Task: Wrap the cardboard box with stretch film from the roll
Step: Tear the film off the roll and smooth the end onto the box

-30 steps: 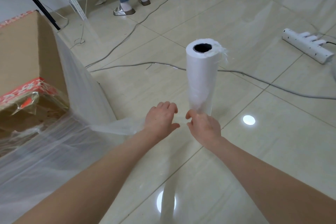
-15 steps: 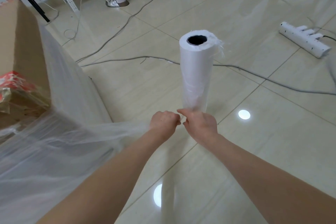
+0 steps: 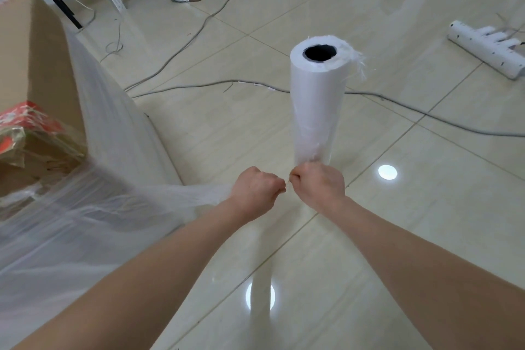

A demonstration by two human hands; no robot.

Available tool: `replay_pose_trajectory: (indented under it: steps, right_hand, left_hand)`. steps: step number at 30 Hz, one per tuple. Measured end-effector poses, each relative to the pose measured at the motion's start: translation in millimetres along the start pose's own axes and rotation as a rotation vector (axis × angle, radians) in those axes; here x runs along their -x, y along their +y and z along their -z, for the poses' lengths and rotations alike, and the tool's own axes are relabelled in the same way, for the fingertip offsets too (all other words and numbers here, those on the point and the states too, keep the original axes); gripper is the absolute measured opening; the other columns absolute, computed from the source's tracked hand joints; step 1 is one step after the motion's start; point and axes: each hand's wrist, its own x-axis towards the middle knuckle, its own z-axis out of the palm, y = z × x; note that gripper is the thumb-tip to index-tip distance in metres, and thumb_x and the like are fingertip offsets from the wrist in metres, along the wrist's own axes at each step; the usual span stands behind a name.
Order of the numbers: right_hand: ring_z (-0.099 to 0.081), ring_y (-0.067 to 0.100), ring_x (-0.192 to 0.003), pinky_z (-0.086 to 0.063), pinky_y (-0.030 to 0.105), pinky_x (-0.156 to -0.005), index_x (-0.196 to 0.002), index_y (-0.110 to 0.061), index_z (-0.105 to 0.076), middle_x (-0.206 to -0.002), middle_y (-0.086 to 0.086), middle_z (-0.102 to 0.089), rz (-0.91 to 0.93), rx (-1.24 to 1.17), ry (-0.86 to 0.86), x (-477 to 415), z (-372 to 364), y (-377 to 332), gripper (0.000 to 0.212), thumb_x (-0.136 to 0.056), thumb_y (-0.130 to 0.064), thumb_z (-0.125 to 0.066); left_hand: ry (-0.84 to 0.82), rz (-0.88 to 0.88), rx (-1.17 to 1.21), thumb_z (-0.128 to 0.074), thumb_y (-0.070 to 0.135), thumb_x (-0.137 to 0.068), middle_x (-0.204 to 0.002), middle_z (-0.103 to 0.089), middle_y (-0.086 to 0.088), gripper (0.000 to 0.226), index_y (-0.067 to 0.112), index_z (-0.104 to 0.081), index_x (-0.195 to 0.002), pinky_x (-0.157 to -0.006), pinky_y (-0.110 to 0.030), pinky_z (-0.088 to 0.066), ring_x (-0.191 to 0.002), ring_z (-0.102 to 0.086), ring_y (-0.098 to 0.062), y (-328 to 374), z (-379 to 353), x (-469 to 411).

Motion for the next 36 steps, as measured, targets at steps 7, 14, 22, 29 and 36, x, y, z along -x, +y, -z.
replay_pose_trajectory:
  steps: [7,14,22,29,36]
  right_hand:
    - [-0.063,0.027,-0.097,-0.043,0.029,-0.07,-0.115,-0.03,-0.061,-0.108,0.003,-0.066,0.046,0.02,-0.007,0,-1,-2,0.032,-0.095,-0.018,-0.039]
    - [-0.062,0.03,-0.103,-0.046,0.031,-0.078,-0.122,-0.031,-0.057,-0.115,0.006,-0.063,0.002,0.022,-0.091,5,-17,-2,0.032,-0.097,-0.02,-0.042]
    - [-0.063,0.028,-0.1,-0.041,0.028,-0.072,-0.105,-0.026,-0.067,-0.109,0.005,-0.065,-0.048,-0.001,-0.063,-3,-17,-1,0.024,-0.098,-0.023,-0.044]
    - [-0.064,0.029,-0.101,-0.041,0.028,-0.072,-0.114,-0.027,-0.066,-0.113,0.006,-0.065,-0.038,0.011,-0.062,-3,-16,3,0.029,-0.1,-0.031,-0.041]
    - [-0.063,0.026,-0.101,-0.041,0.029,-0.071,-0.122,-0.036,-0.058,-0.112,0.003,-0.064,0.059,0.056,-0.108,-1,-23,1,0.027,-0.099,-0.037,-0.043]
  left_hand:
    - [-0.035,-0.062,0.004,-0.037,0.024,-0.099,-0.103,-0.069,0.007,0.03,0.022,-0.066,-0.107,-0.082,-0.029,-0.043,-0.091,-0.065,-0.019,-6,-8,25]
    - [-0.065,0.417,0.355,-0.042,0.028,-0.095,-0.093,-0.069,0.001,0.023,0.02,-0.064,-0.097,-0.074,-0.033,-0.048,-0.09,-0.063,-0.023,-18,-6,22]
    - [-0.09,0.133,-0.066,-0.058,0.052,-0.082,-0.14,-0.042,0.0,0.072,0.017,-0.033,-0.141,-0.108,-0.035,-0.023,-0.132,-0.033,-0.021,12,-10,-13]
    - [-0.121,0.351,0.02,-0.042,0.023,-0.099,-0.117,-0.059,-0.007,0.028,0.018,-0.063,-0.116,-0.079,-0.034,-0.043,-0.107,-0.059,-0.03,14,-29,-29]
    - [-0.124,0.247,-0.004,-0.037,0.026,-0.102,-0.107,-0.062,-0.002,0.029,0.021,-0.064,-0.112,-0.064,-0.03,-0.037,-0.1,-0.061,-0.029,8,-37,-18]
